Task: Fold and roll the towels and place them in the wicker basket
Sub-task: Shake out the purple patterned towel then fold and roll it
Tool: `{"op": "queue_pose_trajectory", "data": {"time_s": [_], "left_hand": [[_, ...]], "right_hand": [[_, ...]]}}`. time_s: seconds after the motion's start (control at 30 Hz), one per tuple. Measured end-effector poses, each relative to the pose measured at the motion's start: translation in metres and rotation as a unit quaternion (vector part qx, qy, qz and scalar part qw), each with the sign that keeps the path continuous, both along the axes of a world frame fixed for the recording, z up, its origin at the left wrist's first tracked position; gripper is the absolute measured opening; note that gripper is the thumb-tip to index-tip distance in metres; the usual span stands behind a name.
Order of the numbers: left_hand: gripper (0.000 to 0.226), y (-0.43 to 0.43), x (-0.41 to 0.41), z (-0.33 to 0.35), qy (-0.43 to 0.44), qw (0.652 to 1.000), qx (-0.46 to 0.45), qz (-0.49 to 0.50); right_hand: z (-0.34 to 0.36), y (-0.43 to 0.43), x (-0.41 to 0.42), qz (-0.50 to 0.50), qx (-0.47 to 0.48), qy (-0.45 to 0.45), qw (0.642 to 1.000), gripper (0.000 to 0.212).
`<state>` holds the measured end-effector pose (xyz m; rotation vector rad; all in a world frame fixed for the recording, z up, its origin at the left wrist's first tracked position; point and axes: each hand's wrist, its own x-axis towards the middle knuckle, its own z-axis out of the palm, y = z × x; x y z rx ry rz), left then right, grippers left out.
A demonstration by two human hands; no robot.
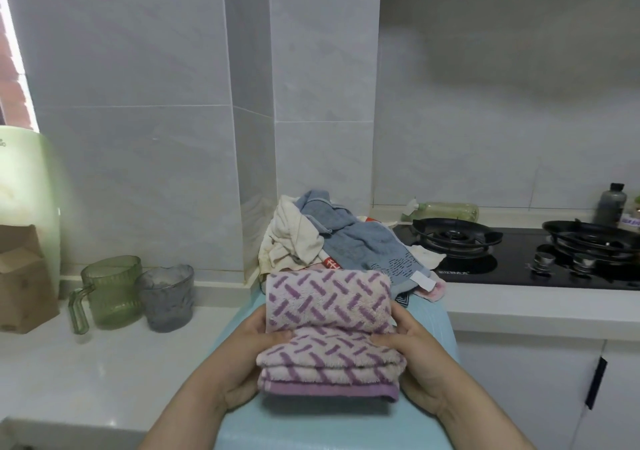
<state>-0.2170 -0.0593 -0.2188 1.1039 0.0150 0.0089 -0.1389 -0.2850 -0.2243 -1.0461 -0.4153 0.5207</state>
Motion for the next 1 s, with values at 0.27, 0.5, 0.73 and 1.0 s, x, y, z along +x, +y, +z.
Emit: {"op": "queue_pose_trajectory", "data": {"time_s": [0.27,0.5,0.73,1.0], "left_hand": [[0.041,-0.004,0.004,0.006,0.05,0.997,-0.053,-0.003],[0.037,-0.005,-0.002,0.003,0.025,0.997,-0.005,0.067],[0.038,-0.002,-0.006,0.006,-0.004,0.993,0.102,0.06],[0.099,-0.006,-0.022,-0.001,0.002,0.929,0.37,0.022]], "right_hand": [[-0.003,0.001,0.011,0.017,0.031,0.083,0.996,0.065],[-0.004,0.001,0.011,-0.086,-0.011,0.055,0.995,0.044],[-0.001,0.0,0.007,-0.121,0.016,0.054,0.991,0.018],[-0.005,-0.021,-0.007,-0.026,-0.184,-0.115,0.976,0.091]]}}
